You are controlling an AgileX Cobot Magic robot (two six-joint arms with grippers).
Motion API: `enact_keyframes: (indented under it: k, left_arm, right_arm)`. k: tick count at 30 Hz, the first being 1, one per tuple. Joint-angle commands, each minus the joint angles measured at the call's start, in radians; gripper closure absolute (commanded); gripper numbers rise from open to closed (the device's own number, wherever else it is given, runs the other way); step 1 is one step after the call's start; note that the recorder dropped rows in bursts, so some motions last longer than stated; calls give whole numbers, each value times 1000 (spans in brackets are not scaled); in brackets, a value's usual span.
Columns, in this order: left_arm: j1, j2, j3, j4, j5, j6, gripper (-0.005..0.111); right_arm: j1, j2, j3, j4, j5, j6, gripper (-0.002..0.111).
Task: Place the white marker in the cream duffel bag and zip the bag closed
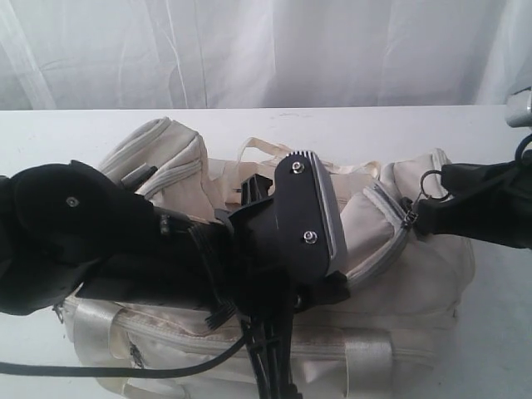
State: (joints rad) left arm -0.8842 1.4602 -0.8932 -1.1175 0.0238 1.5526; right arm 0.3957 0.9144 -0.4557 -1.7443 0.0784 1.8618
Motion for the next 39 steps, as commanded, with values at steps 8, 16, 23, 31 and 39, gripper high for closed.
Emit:
enact_keyframes:
  k: [8,16,23,31,39]
  left_arm:
    - [-8,-13,11,-13,38,-13,63]
    - [-26,-17,-11,-48,30,-13,55]
    - [-46,-17,-39,-48,-41,-13,55]
    - [-46,-15,-39,-48,-60,-18,56]
    - [-46,-5,-39,-48,-113,-85,56]
  right_arm:
    - [-8,-2,-11,0,5,-8,108]
    - [-8,-2,-11,0,-14,-8,108]
    - [-8,-2,-11,0,-40,-8,108]
    - [-8,-2,-11,0,-46,-8,108]
    - [-8,-2,-11,0,-59,-8,108]
